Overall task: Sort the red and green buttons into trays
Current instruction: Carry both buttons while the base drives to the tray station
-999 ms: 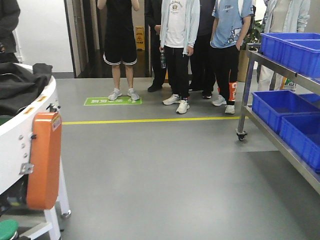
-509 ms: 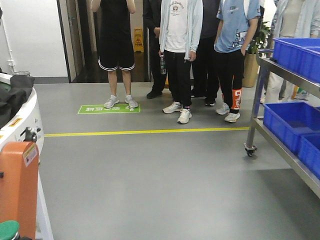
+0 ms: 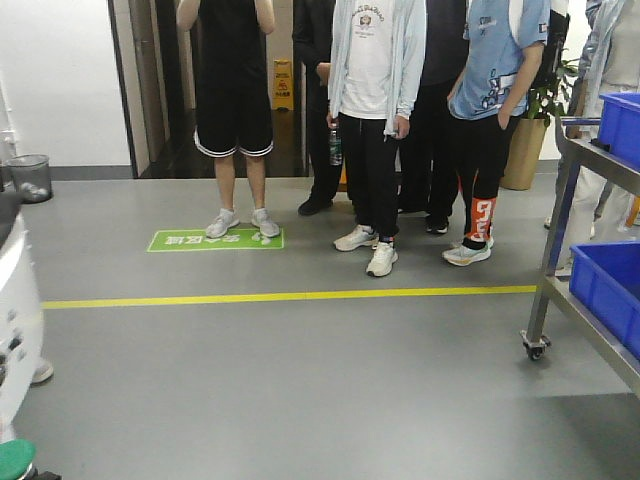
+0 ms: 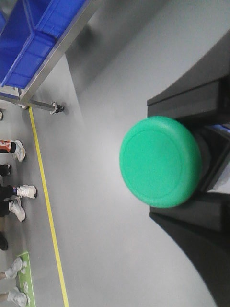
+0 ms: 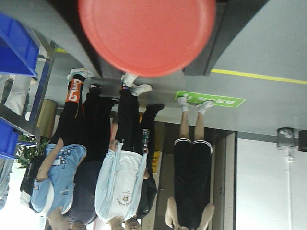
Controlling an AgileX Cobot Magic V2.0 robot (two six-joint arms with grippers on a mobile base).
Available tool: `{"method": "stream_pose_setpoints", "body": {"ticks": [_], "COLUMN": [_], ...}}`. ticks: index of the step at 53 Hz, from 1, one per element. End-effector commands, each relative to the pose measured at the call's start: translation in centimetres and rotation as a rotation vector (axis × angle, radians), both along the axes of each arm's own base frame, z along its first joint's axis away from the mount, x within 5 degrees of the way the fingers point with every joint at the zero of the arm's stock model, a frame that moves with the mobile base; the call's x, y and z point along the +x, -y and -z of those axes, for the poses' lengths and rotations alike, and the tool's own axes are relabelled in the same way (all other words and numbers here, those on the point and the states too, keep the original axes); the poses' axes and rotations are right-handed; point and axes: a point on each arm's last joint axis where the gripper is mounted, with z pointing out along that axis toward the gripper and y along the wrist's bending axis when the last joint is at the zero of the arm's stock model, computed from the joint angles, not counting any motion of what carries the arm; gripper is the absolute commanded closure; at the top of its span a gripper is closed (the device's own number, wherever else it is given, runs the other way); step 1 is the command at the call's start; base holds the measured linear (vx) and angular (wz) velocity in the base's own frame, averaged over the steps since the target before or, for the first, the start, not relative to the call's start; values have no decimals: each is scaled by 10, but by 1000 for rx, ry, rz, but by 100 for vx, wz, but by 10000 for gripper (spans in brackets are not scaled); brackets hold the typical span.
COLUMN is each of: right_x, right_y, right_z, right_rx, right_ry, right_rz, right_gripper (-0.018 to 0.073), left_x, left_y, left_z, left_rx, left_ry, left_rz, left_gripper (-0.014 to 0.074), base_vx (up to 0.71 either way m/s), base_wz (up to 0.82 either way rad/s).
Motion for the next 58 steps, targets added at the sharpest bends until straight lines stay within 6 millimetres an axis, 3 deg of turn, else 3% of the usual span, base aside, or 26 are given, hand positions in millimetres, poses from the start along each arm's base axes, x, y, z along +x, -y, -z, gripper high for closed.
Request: {"method": "stream_pose_setpoints", "body": {"ticks": [1,23,58], "right_x": [-1,-1,-1], "right_y": [-3,-3,-3], "right_z": [-13,-13,-13], "right_rx": [-5,-5,-5], "right_ry": [58,58,58], "right_rz": [-37,-37,-37], "right_gripper": [569,569,569], "left_x": [2,2,2], "left_y": [3,3,3], "left_z": [-16,-16,-16], "left_rx": [-55,-55,-55], "left_ry": [95,95,95], "left_rz": [14,14,14], "left_gripper": [596,596,596], "base_vx": [61,60,43], "base_wz": [-12,-29,-56]}}
